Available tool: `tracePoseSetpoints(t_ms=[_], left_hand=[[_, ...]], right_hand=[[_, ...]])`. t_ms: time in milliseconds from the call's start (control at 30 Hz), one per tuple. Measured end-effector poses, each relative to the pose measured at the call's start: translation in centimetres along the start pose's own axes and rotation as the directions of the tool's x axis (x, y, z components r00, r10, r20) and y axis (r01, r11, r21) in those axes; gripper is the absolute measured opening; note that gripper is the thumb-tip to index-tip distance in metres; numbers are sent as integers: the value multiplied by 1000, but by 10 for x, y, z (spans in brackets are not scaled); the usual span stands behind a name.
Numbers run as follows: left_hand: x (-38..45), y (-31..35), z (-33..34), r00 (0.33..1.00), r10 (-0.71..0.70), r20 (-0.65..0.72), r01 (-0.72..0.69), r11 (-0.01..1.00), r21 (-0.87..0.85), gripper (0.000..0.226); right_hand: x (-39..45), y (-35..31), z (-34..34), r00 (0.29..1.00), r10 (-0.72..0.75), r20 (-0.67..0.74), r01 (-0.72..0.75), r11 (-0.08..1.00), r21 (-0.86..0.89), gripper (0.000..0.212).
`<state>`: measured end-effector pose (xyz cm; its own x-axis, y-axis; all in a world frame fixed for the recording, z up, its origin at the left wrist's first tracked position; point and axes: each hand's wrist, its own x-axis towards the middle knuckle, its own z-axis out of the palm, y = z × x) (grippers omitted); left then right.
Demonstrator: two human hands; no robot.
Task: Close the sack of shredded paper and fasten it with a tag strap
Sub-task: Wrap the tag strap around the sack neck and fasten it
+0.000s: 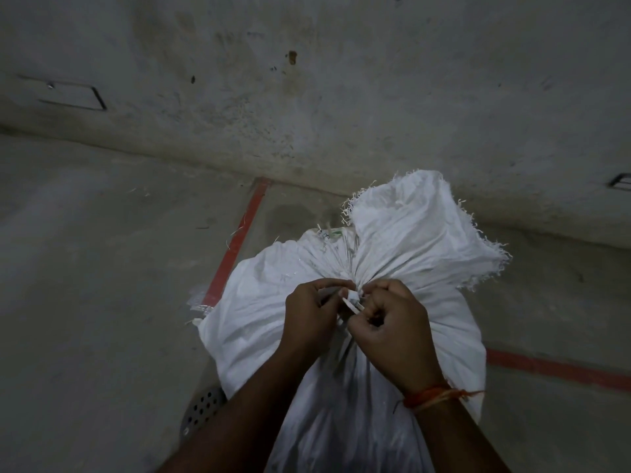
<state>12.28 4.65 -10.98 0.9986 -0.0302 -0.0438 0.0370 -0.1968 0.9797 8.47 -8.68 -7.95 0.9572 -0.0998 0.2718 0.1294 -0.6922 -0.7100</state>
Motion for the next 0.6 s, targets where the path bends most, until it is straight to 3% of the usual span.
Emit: tracePoseSetpoints(t_ms=[333,467,600], left_hand=[[-2,2,3,1000,10,-5,-9,999,33,17],[-1,1,3,1000,-5,-9,6,1000,28,18],[-1,1,3,1000,-1,-11,1,999,37,18]], right_hand=[[1,3,6,998,38,-50,-41,997,-61,42],[2,-1,6,998,49,-34,-51,997,-50,29],[2,-2,5,998,58,-23,-59,997,-41,32]])
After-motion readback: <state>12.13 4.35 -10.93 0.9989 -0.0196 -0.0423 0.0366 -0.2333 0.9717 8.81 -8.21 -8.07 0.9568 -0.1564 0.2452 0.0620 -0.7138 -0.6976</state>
